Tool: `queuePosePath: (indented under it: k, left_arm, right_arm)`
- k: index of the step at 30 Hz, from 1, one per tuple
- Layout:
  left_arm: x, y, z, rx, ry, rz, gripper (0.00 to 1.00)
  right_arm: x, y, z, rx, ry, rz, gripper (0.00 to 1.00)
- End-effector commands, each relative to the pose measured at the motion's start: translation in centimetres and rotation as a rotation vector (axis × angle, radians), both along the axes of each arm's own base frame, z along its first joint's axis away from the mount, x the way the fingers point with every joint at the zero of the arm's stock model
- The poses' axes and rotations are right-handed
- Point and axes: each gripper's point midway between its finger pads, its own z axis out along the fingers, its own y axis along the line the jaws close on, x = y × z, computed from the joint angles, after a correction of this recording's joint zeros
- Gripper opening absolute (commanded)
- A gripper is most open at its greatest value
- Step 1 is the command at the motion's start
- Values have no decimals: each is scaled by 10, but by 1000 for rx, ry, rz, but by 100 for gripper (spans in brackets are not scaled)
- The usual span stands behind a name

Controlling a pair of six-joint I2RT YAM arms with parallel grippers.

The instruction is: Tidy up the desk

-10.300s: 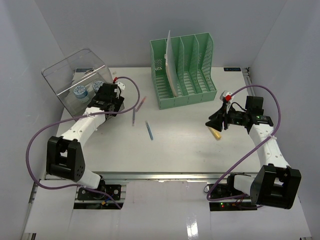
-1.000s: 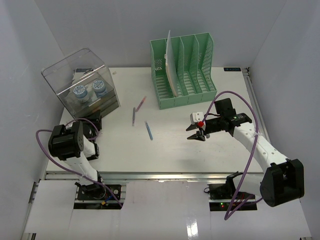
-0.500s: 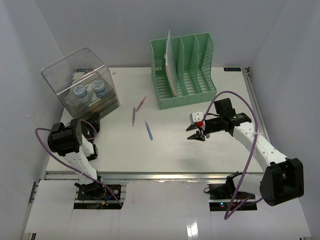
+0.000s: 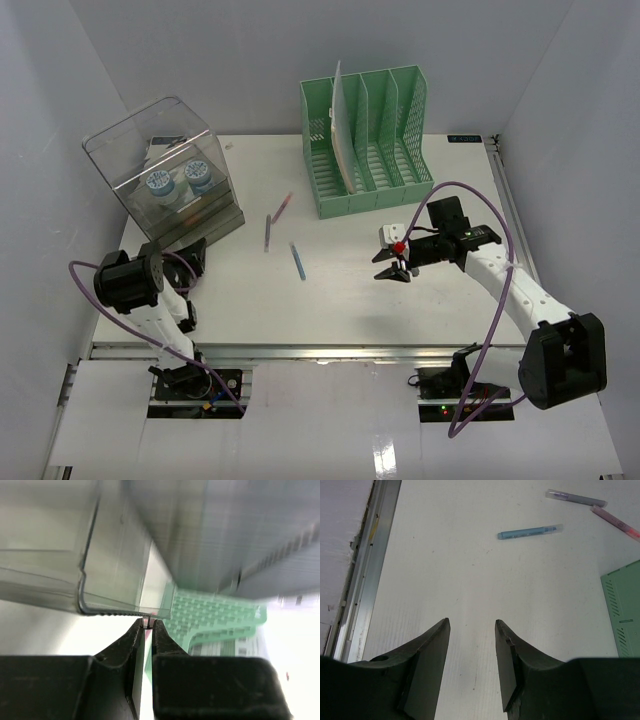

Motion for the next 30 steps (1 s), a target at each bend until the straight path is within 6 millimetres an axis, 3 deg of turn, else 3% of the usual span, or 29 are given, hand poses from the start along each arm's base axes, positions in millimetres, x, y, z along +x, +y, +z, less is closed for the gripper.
queuePosePath:
  k: [1, 4, 8, 10, 12, 14, 16, 24, 27, 28, 29, 30]
  left_arm:
    - [-29, -24, 67, 144, -267, -92, 0]
    - [-42, -33, 70, 145, -271, -118, 0]
    - [-44, -37, 68, 126, -251, -141, 4]
    - [-42, -44, 64, 69, -227, -184, 22]
    - [-43, -51, 54, 46, -176, -233, 54]
    - [-41, -55, 60, 79, -191, -273, 74]
    - [-47, -59, 64, 102, -199, -291, 83]
    - [-71, -75, 72, 293, -153, -400, 90]
    - [-69, -70, 103, 525, -170, -404, 93]
    - [-75, -73, 109, 575, -150, -430, 93]
    - [-72, -77, 129, 665, -174, -464, 93]
    - [-71, -82, 133, 699, -164, -503, 93]
  right_arm:
    - [2, 1, -1, 14, 4, 5, 48]
    - [2, 1, -2, 11, 10, 3, 48]
    - [4, 0, -5, -1, 13, -5, 49]
    - [5, -1, -7, -7, 16, -13, 49]
    - [7, -1, -8, -13, 13, -20, 49]
    - [8, -2, -8, -14, 13, -27, 50]
    - [8, -3, -7, -12, 10, -29, 52]
    - [7, -2, -2, -1, -1, -31, 56]
    - [7, -3, -1, 0, -7, -34, 56]
    - [8, -3, -1, -1, -9, -38, 56]
    - [8, -3, 0, 2, -11, -38, 56]
    - [8, -3, 0, 3, -12, -39, 56]
